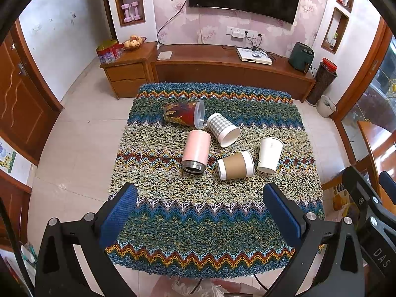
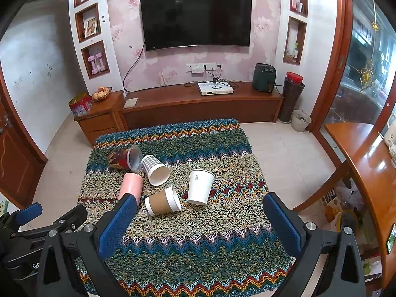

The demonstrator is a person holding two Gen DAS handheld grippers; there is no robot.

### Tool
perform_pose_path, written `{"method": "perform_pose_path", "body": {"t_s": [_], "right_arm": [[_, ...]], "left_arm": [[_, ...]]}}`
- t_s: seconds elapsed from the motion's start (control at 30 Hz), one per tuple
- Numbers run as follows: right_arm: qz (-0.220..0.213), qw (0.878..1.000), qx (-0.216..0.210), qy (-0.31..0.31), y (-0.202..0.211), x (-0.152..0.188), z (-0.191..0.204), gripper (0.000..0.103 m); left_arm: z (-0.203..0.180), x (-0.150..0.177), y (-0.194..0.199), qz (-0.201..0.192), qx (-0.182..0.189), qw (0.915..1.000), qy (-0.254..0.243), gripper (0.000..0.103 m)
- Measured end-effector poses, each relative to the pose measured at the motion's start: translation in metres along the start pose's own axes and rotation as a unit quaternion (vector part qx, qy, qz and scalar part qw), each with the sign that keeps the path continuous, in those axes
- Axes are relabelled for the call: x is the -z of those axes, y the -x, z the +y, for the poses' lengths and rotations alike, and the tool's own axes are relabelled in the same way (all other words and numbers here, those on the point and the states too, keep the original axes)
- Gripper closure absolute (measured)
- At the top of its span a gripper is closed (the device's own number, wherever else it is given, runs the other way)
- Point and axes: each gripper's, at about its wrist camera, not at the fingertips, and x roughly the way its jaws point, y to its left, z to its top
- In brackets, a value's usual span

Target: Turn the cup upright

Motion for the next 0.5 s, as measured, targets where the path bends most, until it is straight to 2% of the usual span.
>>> {"method": "perform_pose_path", "body": {"t_s": [0.3, 0.5], "right_arm": [[-0.006, 1.0, -0.004, 0.003, 0.005, 0.003, 0.0, 0.001], [-0.007, 1.0, -0.006, 0.005, 0.007, 0.005, -0.001, 0.001]], "left_arm": [[0.005, -0.004, 0.005, -0.002, -0.002, 1.0, 0.002, 0.001], [0.002, 0.004, 0.01, -0.006, -0.005, 1.0, 0.003, 0.001]]}}
